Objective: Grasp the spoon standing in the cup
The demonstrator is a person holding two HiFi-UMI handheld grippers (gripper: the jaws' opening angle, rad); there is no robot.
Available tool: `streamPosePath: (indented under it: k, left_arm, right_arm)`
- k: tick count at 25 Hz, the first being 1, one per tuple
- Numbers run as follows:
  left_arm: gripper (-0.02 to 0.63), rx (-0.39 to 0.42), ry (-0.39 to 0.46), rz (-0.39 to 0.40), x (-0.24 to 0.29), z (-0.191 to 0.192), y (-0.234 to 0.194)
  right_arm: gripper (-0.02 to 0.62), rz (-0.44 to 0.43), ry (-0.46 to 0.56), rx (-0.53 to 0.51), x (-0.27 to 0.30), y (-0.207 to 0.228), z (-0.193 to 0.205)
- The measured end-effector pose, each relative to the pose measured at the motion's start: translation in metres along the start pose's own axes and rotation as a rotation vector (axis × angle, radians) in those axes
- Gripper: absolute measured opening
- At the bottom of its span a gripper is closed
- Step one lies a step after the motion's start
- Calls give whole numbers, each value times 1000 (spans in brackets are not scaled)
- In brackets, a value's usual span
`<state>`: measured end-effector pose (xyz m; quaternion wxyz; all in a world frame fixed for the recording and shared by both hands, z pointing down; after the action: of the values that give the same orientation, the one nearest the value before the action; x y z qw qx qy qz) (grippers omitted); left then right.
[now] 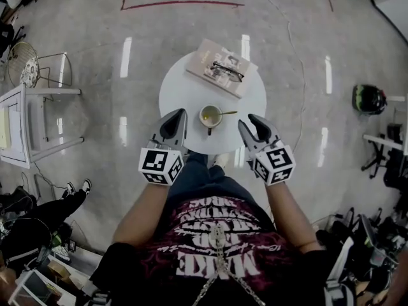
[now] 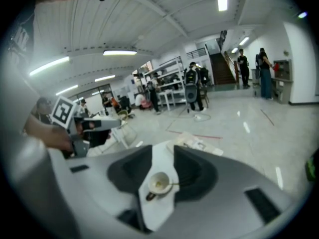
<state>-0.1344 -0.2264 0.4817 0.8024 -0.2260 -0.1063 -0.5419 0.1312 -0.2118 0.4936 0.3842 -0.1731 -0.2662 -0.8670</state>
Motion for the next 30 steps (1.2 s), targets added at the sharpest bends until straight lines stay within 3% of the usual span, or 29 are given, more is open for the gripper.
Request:
streamPosePath:
  k: [14,23,30]
  left_arm:
    - [25,-20,-176,-8,63,60,-22]
    - [25,1,-225,-23,72,85,-25]
    - [25,-4,-247,-36,70,100,-22]
  right_arm:
    - [147,18,-210,111,70,48,66]
    - [146,-14,-266,152,92,59,93]
    - [144,16,-277,169,93,72,101]
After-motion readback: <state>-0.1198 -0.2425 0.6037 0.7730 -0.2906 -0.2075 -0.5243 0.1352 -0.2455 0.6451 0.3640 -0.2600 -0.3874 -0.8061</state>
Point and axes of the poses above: the fingertips, and each gripper's own axes: x forward along the fingers, y to its right, z out of its underside, the point moved 9 cm from there along -x, backward along the fingers, and after that the axes turned 6 degrees about -z, right-handed, at the moved point
